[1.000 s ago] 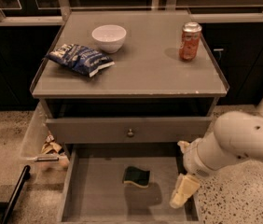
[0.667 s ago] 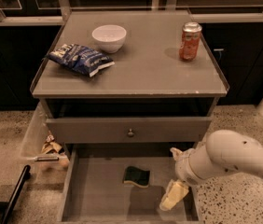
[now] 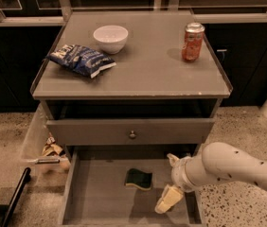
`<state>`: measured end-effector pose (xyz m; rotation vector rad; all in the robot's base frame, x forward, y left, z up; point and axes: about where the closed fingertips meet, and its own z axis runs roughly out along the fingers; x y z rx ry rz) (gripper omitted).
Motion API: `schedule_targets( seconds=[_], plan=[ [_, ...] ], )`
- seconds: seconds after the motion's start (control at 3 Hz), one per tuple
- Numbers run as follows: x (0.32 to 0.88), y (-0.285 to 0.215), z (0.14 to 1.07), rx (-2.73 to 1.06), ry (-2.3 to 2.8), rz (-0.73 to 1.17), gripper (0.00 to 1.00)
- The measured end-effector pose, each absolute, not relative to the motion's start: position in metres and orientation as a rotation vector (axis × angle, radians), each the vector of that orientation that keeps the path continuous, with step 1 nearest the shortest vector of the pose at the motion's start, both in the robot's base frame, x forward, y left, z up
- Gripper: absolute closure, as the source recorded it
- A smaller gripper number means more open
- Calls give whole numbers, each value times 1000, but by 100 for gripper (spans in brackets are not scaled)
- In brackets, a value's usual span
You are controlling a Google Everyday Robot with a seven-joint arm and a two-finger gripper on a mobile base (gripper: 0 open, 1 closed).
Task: Pick sponge from middle drawer and place on counter
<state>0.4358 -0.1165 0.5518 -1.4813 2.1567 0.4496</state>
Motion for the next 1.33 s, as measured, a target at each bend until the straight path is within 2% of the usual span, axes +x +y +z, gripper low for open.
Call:
schedule_targets(
  seconds=[0.67, 1.33],
  plan=[
    [442, -96, 520, -1478, 2117, 450, 0],
    [489, -77, 466, -1465, 1984, 475, 0]
  ],
)
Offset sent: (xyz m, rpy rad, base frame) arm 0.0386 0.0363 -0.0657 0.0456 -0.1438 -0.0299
